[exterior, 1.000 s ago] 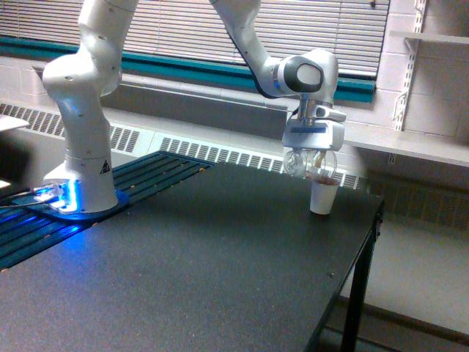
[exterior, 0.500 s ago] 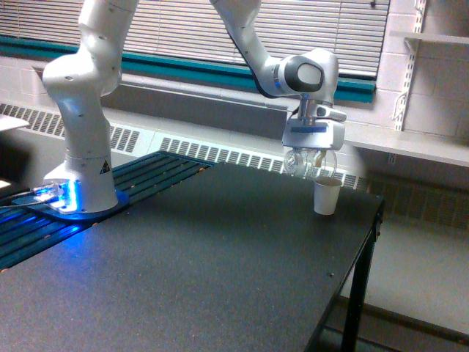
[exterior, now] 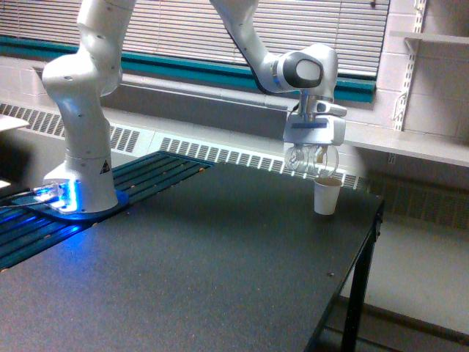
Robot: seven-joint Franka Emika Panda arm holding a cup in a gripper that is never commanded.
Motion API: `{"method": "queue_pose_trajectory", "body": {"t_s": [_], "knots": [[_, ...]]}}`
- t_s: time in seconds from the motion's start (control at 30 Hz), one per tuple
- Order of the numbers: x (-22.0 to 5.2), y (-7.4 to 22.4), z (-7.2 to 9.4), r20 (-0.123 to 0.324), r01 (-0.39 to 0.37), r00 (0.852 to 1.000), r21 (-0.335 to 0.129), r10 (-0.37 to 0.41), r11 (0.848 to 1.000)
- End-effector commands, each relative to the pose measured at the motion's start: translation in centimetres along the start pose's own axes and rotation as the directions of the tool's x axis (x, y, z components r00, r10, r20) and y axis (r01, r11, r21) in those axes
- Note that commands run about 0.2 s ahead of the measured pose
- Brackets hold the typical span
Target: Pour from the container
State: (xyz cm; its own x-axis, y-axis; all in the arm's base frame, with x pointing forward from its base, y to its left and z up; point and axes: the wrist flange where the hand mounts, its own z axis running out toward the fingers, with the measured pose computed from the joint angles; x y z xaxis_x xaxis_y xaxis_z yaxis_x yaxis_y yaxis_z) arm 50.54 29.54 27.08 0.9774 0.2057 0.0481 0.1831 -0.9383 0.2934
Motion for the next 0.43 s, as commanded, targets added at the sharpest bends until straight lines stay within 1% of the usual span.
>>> {"method": "queue_pose_trajectory", "body": {"t_s": [0.03, 0.2, 0.3, 0.43], "knots": [[0.1, 1.5, -1.8, -0.037, -0.026, 0.999, 0.026, 0.027, 0.999], [-0.4, 2.6, -2.4, -0.055, -0.051, 0.997, 0.052, 0.054, 0.997], [-0.8, 3.3, -2.6, -0.058, -0.063, 0.996, 0.071, 0.067, 0.996], [-1.3, 4.2, -2.9, -0.077, -0.088, 0.992, 0.093, 0.095, 0.992]]}}
